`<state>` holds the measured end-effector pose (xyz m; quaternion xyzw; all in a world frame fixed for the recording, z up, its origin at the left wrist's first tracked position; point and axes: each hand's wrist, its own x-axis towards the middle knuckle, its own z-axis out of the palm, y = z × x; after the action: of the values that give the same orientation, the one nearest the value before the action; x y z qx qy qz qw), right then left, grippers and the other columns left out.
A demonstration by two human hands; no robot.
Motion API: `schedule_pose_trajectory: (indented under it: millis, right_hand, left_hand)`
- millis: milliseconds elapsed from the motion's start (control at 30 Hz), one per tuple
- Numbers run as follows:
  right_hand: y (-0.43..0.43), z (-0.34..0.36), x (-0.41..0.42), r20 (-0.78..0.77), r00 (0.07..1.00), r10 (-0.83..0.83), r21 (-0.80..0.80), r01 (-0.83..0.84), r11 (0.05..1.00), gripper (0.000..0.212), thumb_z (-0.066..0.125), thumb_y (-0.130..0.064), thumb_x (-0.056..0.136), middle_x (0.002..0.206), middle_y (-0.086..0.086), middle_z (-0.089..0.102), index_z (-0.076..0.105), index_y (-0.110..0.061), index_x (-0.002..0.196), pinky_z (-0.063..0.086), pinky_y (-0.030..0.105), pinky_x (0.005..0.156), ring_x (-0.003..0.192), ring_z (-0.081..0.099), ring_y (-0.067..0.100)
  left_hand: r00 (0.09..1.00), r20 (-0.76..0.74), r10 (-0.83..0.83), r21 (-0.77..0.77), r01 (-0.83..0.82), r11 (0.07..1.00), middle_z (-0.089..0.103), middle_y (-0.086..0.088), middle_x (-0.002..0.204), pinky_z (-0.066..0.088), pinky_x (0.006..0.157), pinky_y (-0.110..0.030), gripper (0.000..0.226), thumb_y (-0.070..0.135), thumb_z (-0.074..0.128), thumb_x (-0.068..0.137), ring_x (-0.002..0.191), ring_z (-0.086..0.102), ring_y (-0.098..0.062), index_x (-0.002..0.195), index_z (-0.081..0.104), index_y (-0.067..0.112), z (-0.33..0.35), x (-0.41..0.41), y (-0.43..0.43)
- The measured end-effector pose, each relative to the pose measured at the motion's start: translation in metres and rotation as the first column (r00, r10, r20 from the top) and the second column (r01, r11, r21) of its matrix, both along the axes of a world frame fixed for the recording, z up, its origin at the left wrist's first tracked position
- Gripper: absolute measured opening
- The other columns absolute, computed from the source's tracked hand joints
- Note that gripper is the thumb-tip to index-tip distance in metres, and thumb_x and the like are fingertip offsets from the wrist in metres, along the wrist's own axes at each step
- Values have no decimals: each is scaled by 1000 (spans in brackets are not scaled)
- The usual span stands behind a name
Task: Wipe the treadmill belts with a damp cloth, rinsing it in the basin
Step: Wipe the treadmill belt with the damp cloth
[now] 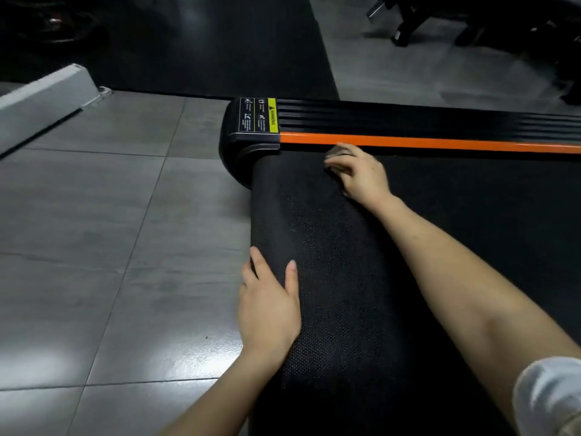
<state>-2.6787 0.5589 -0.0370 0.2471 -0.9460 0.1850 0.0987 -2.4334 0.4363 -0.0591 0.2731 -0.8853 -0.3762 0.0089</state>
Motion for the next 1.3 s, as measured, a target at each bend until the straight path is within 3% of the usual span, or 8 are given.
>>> schedule_pose_trajectory:
  millis: [167, 367, 533, 733, 933, 1067, 1200, 1300]
  right_hand:
    - [30, -7, 4, -9, 974, -226, 26, 226, 974, 27, 58, -19, 89, 143, 1, 46, 69, -27, 112, 32, 41, 107, 125, 46, 27]
    - [12, -9, 128, -29, 999, 17, -39, -18, 999, 20, 64, -20, 82, 128, 0, 60, 75, -28, 97, 46, 41, 92, 103, 59, 33]
    - [27, -5, 260, 3, 968, 249, -43, -249, 968, 26, 67, -18, 78, 132, 0, 57, 73, -30, 101, 51, 43, 84, 114, 54, 33]
    - [127, 1, 346, 61, 857, 511, 76, -514, 854, 37, 53, -19, 80, 142, -5, 47, 67, -36, 110, 47, 35, 88, 125, 48, 27]
    - [286, 14, 319, 51, 997, -54, 44, 52, 998, 42, 72, -9, 80, 136, 0, 53, 66, -40, 108, 46, 37, 97, 116, 57, 28]
    - [255, 27, 315, 123, 964, -234, -16, 238, 971, 24, 64, -24, 88, 140, -6, 49, 69, -35, 109, 42, 34, 94, 119, 54, 22]
    - [160, 30, 320, -39, 993, 108, -80, -111, 991, 26, 71, -24, 83, 134, 2, 55, 71, -31, 107, 46, 39, 91, 116, 56, 30]
    - [103, 8, 327, 9, 959, 283, -4, -283, 959, 25, 73, -26, 80, 131, 5, 58, 72, -32, 104, 51, 49, 86, 115, 56, 37]
  left_hand:
    - [1000, 1, 11, -18, -10, 1000, 28, -18, 148, 39, 97, -44, 68, 48, 26, 97, 121, 45, -38, 150, 11, 7, -1, -3, 1]
    - [1000, 1, 14, 55, -14, 998, 26, -23, 149, 33, 99, -43, 57, 35, 22, 103, 125, 40, -43, 150, 13, 5, 6, -1, 0]
    - [999, 47, -24, 267, 11, 964, 11, -24, 155, 14, 114, -36, 54, 36, 18, 104, 141, 20, -36, 152, 7, 15, 12, 10, -13]
    - [999, -34, -40, 213, 46, 976, 27, -13, 154, 20, 113, -39, 52, 38, 24, 103, 140, 26, -29, 150, 22, 16, 32, 57, -4]
    - [984, 30, -176, 91, 173, 981, 53, -6, 137, 37, 102, -35, 41, 33, 38, 101, 125, 48, -24, 136, 50, 16, 84, 124, 4]
    - [977, 20, -214, 54, 213, 976, 65, -2, 116, 35, 84, -23, 31, 28, 47, 98, 106, 55, -14, 120, 64, 14, 127, 170, 15]
    - [977, -14, -214, -88, 212, 973, 67, 3, 104, 34, 75, -20, 28, 31, 48, 97, 91, 55, -8, 112, 68, 18, 149, 187, 22]
    - [980, -77, -183, -239, 160, 958, 69, 1, 102, 45, 77, -29, 27, 32, 48, 95, 95, 62, -17, 107, 70, 20, 155, 189, 18]
